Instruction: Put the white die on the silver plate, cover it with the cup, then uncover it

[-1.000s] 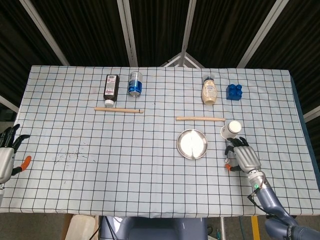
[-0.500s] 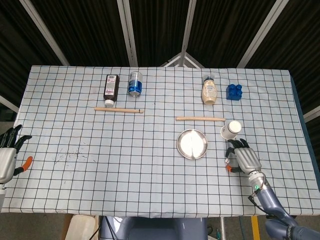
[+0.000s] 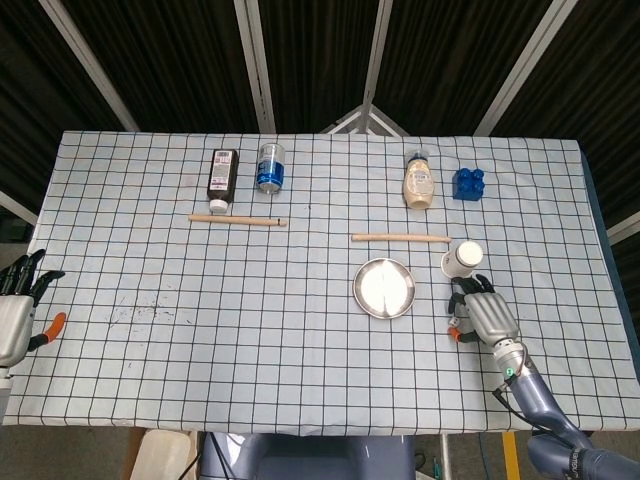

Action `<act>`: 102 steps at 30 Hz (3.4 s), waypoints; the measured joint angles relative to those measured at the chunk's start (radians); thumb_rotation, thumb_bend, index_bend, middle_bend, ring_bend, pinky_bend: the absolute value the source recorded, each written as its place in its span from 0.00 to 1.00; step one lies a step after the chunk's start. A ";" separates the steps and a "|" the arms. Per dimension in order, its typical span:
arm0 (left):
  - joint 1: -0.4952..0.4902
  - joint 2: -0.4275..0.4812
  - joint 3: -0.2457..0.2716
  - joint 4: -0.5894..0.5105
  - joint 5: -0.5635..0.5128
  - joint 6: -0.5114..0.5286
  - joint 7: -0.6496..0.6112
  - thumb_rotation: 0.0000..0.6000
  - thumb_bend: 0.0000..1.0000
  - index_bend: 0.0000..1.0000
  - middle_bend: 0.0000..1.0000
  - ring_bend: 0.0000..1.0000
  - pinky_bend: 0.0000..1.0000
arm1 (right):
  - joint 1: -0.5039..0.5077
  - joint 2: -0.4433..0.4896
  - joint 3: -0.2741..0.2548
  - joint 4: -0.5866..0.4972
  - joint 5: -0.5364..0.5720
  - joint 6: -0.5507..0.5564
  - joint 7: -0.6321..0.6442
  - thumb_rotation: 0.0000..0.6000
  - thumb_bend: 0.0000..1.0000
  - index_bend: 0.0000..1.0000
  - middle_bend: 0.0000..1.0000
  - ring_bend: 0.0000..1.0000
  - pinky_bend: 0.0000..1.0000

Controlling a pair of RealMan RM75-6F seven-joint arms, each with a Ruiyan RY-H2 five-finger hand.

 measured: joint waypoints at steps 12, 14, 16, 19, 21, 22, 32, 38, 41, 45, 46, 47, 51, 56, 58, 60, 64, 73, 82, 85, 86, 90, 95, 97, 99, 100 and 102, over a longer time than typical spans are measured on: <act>-0.003 -0.004 0.000 0.002 -0.005 -0.006 0.007 1.00 0.47 0.24 0.00 0.00 0.10 | -0.001 0.002 -0.003 0.006 0.015 -0.005 -0.002 1.00 0.29 0.52 0.17 0.13 0.00; -0.003 -0.005 0.000 0.002 -0.006 -0.007 0.010 1.00 0.47 0.24 0.00 0.00 0.10 | -0.002 0.002 -0.004 0.009 0.016 -0.005 -0.001 1.00 0.29 0.52 0.17 0.13 0.00; -0.003 -0.005 0.000 0.002 -0.006 -0.006 0.012 1.00 0.47 0.24 0.00 0.00 0.10 | -0.002 0.001 -0.005 0.011 0.017 -0.006 0.000 1.00 0.29 0.52 0.17 0.13 0.00; -0.004 -0.006 0.001 0.002 -0.007 -0.007 0.015 1.00 0.47 0.24 0.00 0.00 0.10 | -0.003 0.001 -0.006 0.016 0.019 -0.008 0.004 1.00 0.29 0.53 0.17 0.13 0.00; -0.005 -0.008 0.001 0.003 -0.008 -0.009 0.017 1.00 0.47 0.24 0.00 0.00 0.10 | -0.002 0.000 -0.006 0.019 0.020 -0.010 0.006 1.00 0.30 0.53 0.17 0.13 0.00; -0.005 -0.008 0.000 0.003 -0.009 -0.009 0.020 1.00 0.47 0.24 0.00 0.00 0.10 | -0.001 0.000 -0.006 0.020 0.020 -0.010 0.007 1.00 0.30 0.54 0.17 0.13 0.00; -0.006 -0.011 0.000 0.005 -0.010 -0.009 0.023 1.00 0.47 0.25 0.00 0.00 0.10 | 0.001 0.000 -0.005 0.022 0.018 -0.008 0.012 1.00 0.33 0.61 0.19 0.13 0.00; -0.007 -0.012 0.001 0.005 -0.010 -0.010 0.024 1.00 0.47 0.25 0.00 0.00 0.10 | 0.001 -0.001 -0.007 0.023 0.020 -0.008 0.012 1.00 0.35 0.63 0.19 0.13 0.00; -0.006 -0.012 0.001 0.005 -0.010 -0.009 0.024 1.00 0.47 0.25 0.00 0.00 0.10 | 0.000 -0.001 -0.008 0.023 0.019 -0.009 0.015 1.00 0.36 0.63 0.19 0.13 0.00; -0.005 -0.010 0.000 0.004 -0.010 -0.007 0.021 1.00 0.47 0.25 0.00 0.00 0.10 | -0.003 0.004 -0.009 0.016 0.015 0.003 0.015 1.00 0.37 0.63 0.19 0.14 0.00; -0.005 -0.009 0.000 0.004 -0.010 -0.007 0.019 1.00 0.47 0.25 0.00 0.00 0.10 | -0.005 0.008 -0.009 0.011 0.013 0.009 0.015 1.00 0.38 0.63 0.19 0.14 0.00; -0.005 -0.009 0.000 0.004 -0.010 -0.006 0.018 1.00 0.47 0.25 0.00 0.00 0.10 | -0.007 0.012 -0.008 0.005 0.011 0.016 0.015 1.00 0.38 0.63 0.19 0.14 0.00; -0.004 -0.005 0.001 0.003 -0.008 -0.006 0.010 1.00 0.47 0.25 0.00 0.00 0.10 | -0.023 0.049 -0.005 -0.050 0.002 0.062 0.004 1.00 0.39 0.63 0.19 0.14 0.00; -0.002 0.001 0.002 0.001 -0.005 -0.004 -0.005 1.00 0.47 0.25 0.00 0.00 0.10 | -0.050 0.107 0.000 -0.149 -0.006 0.132 -0.023 1.00 0.39 0.63 0.19 0.14 0.00; -0.001 0.004 0.003 -0.001 -0.003 -0.004 -0.011 1.00 0.47 0.25 0.00 0.00 0.10 | -0.061 0.131 0.001 -0.195 -0.013 0.159 -0.039 1.00 0.39 0.63 0.19 0.14 0.00; 0.000 0.007 0.004 -0.002 0.000 -0.003 -0.015 1.00 0.47 0.25 0.00 0.00 0.10 | -0.071 0.158 0.001 -0.250 -0.024 0.189 -0.065 1.00 0.39 0.63 0.19 0.14 0.00; 0.003 0.014 0.006 -0.006 0.010 0.006 -0.030 1.00 0.47 0.25 0.00 0.00 0.10 | -0.078 0.194 0.004 -0.351 -0.037 0.220 -0.136 1.00 0.39 0.63 0.19 0.14 0.00; 0.010 0.029 0.003 -0.004 0.012 0.014 -0.069 1.00 0.47 0.25 0.00 0.00 0.10 | -0.016 0.200 0.047 -0.465 -0.007 0.182 -0.292 1.00 0.39 0.63 0.19 0.14 0.00; 0.016 0.038 -0.006 0.001 0.000 0.022 -0.096 1.00 0.47 0.26 0.00 0.00 0.10 | 0.084 0.129 0.105 -0.375 0.107 0.039 -0.313 1.00 0.39 0.63 0.19 0.14 0.00; 0.014 0.036 -0.006 0.003 -0.002 0.015 -0.091 1.00 0.47 0.26 0.00 0.00 0.10 | 0.120 0.091 0.117 -0.306 0.141 -0.012 -0.310 1.00 0.39 0.63 0.19 0.14 0.00; 0.012 0.035 -0.006 0.004 -0.003 0.011 -0.088 1.00 0.47 0.26 0.00 0.00 0.10 | 0.133 0.074 0.121 -0.279 0.153 -0.029 -0.307 1.00 0.40 0.63 0.19 0.14 0.00; 0.006 0.031 -0.003 0.003 -0.006 -0.002 -0.071 1.00 0.47 0.26 0.00 0.00 0.10 | 0.171 0.022 0.132 -0.200 0.179 -0.077 -0.290 1.00 0.40 0.63 0.19 0.14 0.00; 0.005 0.029 -0.005 0.000 -0.015 -0.006 -0.060 1.00 0.47 0.26 0.00 0.00 0.10 | 0.208 -0.035 0.135 -0.110 0.195 -0.124 -0.264 1.00 0.40 0.63 0.19 0.14 0.00; 0.004 0.028 -0.006 0.001 -0.018 -0.009 -0.057 1.00 0.47 0.26 0.00 0.00 0.10 | 0.218 -0.053 0.135 -0.082 0.197 -0.136 -0.253 1.00 0.40 0.63 0.19 0.14 0.00; 0.002 0.027 -0.006 0.002 -0.020 -0.013 -0.055 1.00 0.47 0.26 0.00 0.00 0.10 | 0.227 -0.073 0.132 -0.055 0.196 -0.147 -0.241 1.00 0.39 0.63 0.19 0.14 0.00; 0.001 0.026 -0.007 0.002 -0.022 -0.016 -0.053 1.00 0.47 0.26 0.00 0.00 0.10 | 0.231 -0.081 0.131 -0.045 0.196 -0.151 -0.235 1.00 0.40 0.63 0.19 0.14 0.00; -0.001 0.025 -0.007 0.003 -0.023 -0.018 -0.049 1.00 0.47 0.26 0.00 0.00 0.10 | 0.239 -0.097 0.130 -0.027 0.193 -0.159 -0.221 1.00 0.40 0.63 0.19 0.14 0.00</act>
